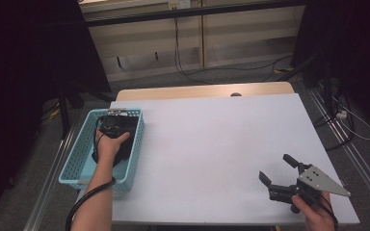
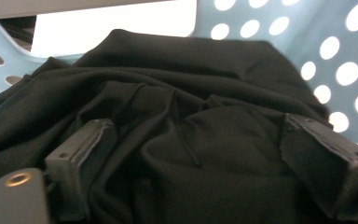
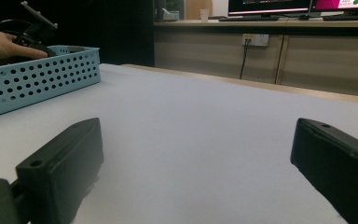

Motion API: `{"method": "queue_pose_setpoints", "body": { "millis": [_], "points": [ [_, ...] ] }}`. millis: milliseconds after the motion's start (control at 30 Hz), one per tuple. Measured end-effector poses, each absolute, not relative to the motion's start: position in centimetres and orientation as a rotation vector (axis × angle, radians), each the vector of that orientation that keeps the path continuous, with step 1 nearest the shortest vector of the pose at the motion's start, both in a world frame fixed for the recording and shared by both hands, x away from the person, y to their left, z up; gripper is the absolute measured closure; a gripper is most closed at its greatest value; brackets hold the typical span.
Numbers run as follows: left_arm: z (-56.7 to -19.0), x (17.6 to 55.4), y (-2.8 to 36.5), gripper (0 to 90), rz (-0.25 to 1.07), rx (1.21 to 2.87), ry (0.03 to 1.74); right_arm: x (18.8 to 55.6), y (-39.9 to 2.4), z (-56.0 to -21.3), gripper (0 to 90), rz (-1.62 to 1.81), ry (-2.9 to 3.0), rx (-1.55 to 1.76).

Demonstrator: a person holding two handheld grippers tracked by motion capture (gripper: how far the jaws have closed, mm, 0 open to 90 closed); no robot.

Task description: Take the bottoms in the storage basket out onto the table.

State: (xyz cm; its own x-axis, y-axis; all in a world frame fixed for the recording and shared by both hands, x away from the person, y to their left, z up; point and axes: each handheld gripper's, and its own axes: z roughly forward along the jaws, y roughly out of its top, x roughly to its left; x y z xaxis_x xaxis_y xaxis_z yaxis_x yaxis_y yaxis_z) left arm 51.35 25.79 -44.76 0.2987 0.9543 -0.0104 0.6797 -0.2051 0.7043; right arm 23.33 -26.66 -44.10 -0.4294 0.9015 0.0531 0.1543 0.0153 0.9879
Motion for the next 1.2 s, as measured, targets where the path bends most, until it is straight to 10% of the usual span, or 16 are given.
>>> {"method": "queue_pose_setpoints", "body": {
  "millis": [367, 800, 1200],
  "points": [
    [-45.7, 51.0, 26.0, 8.5, 0.612, 1.993, 1.438, 23.3, -26.6, -44.2, 1.5, 1.460, 1.663, 1.089],
    [-44.3, 50.1, 25.9, 64.4, 0.540, 2.068, 1.455, 23.4, -26.5, -44.2, 1.5, 1.464, 1.669, 1.083],
    [-40.0, 49.2, 28.1, 74.3, 0.363, 2.054, 1.494, 23.6, -26.5, -44.3, 1.5, 1.447, 1.672, 1.084]
  ]
}}
